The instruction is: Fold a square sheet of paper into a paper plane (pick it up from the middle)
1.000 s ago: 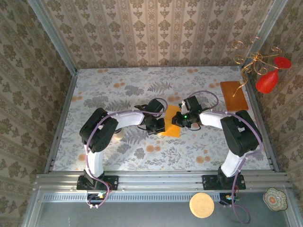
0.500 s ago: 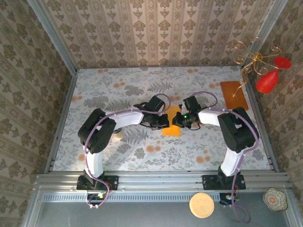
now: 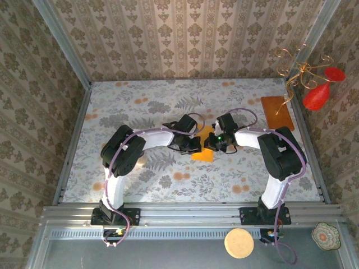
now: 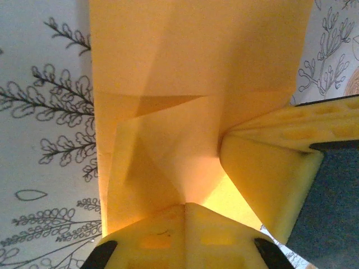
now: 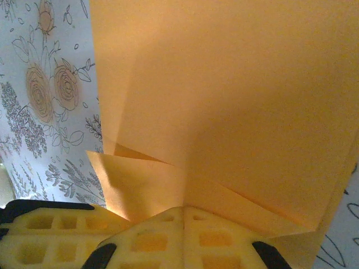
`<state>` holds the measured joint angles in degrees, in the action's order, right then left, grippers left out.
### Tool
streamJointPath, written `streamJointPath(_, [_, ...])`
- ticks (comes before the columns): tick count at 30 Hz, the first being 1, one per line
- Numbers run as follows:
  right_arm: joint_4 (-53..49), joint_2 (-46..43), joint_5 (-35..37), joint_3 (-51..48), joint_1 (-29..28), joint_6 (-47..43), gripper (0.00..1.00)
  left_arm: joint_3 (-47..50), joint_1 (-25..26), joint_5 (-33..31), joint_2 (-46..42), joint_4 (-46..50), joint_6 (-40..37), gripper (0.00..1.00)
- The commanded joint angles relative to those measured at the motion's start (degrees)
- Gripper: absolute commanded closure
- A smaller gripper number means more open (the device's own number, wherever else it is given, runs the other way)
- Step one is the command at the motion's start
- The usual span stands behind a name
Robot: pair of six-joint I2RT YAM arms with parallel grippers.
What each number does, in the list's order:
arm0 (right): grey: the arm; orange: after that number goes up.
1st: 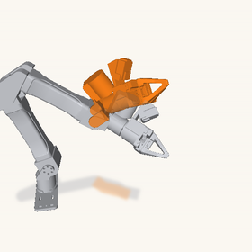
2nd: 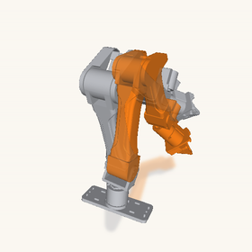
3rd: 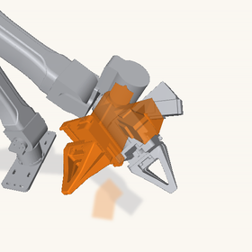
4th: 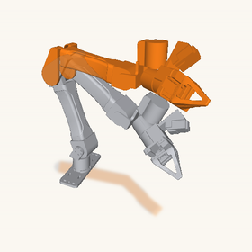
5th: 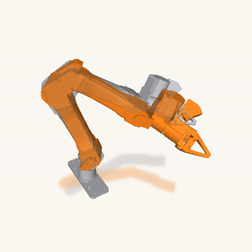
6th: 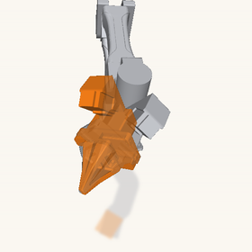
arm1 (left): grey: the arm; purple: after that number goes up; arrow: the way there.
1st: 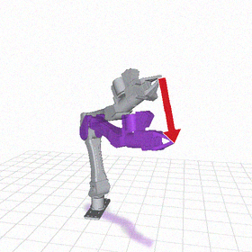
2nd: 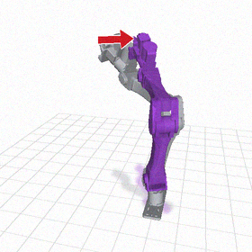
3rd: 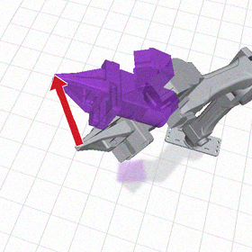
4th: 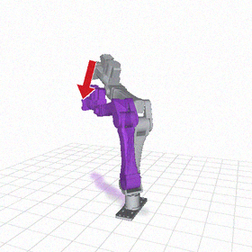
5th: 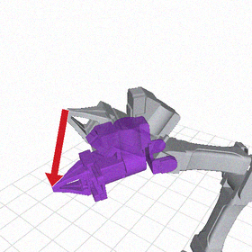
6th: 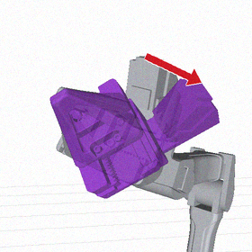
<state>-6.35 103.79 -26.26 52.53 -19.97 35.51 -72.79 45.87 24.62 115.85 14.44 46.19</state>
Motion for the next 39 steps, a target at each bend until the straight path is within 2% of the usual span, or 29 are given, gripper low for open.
streamJointPath(1, [-5.31,2.91,3.62,-0.16,0.18,-1.03,0.94,1.80,-0.25,0.46,0.25,1.30,-1.55,0.95])
streamJointPath(14, [-8.49,4.66,5.95,0.13,0.80,-2.41,0.94,12.64,-0.16,1.85,-4.40,7.15,-7.12,0.96])
streamJointPath(21, [-8.77,3.98,5.44,0.18,0.84,-3.06,0.94,19.21,-0.51,0.64,-8.41,7.90,-6.94,0.97])
streamJointPath(30, [-10.05,-0.88,1.08,2.66,0.78,-3.66,0.92,18.49,-1.72,0.51,-18.22,5.99,-6.91,0.95])
streamJointPath(34, [-8.22,-5.93,-2.04,3.42,0.75,-0.46,0.85,15.72,-2.38,-0.18,-20.81,0.73,-6.09,0.90])
streamJointPath(37, [-3.93,-10.76,1.99,0.04,0.90,5.21,0.70,14.41,-2.65,-0.73,-20.17,-4.39,-4.65,0.84])
streamJointPath(39, [-1.27,-13.13,3.99,-3.08,1.05,9.37,0.64,13.54,-2.73,-0.16,-18.70,-7.52,-3.55,0.80])
